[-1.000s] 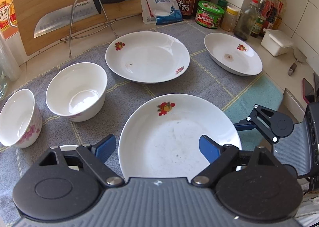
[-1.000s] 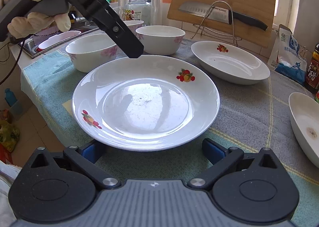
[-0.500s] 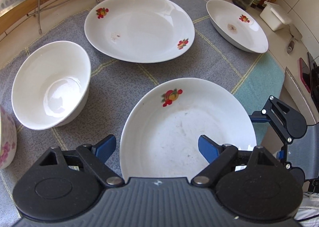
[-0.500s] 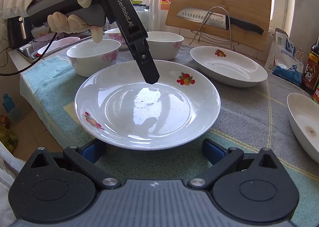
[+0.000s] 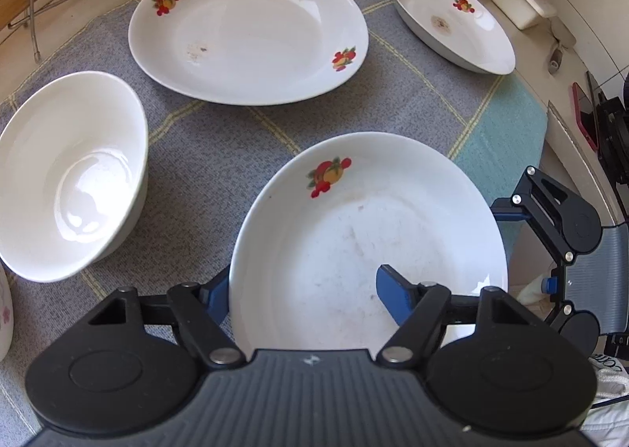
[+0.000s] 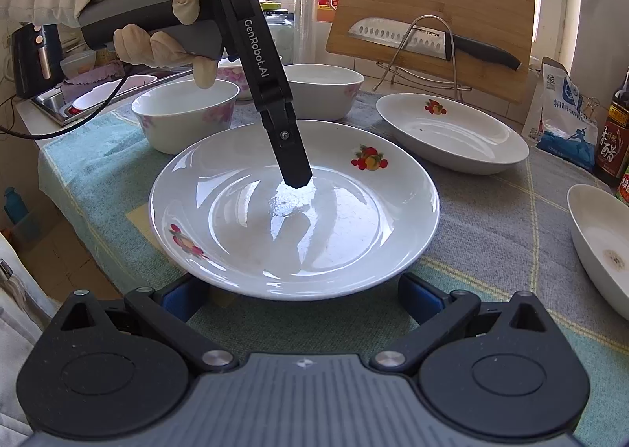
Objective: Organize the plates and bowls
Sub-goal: 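Lift the fruit-print plate with the left tool toward another white plate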
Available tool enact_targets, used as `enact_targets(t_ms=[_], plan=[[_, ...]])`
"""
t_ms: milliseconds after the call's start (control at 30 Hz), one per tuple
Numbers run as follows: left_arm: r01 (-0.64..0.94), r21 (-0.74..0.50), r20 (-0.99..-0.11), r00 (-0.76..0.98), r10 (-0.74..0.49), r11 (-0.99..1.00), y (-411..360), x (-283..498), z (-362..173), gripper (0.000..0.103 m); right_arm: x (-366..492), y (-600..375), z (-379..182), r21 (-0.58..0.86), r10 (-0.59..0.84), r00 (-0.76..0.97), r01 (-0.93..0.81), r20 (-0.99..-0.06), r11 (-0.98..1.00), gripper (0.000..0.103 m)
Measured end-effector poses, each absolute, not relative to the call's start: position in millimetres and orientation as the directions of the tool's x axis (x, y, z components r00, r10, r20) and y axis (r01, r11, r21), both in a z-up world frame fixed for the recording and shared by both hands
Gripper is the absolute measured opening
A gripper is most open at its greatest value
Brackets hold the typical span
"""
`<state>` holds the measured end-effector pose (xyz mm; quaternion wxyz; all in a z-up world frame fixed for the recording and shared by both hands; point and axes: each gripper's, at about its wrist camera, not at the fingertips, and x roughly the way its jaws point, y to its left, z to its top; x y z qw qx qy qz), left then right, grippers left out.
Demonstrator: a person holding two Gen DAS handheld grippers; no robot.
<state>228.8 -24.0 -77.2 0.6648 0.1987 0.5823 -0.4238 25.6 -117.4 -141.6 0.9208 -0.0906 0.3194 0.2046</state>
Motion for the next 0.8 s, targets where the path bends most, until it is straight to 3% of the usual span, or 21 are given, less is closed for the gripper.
enact_targets(t_ms=[800], plan=[[0.793, -0.261, -0.938, -0.074, -0.338, 0.551, -22.7, 233.6, -77.3, 0.074, 33.1, -107.5, -136.7, -0.028, 0.321, 0.668, -0.456, -0.671, 0.890, 0.103]])
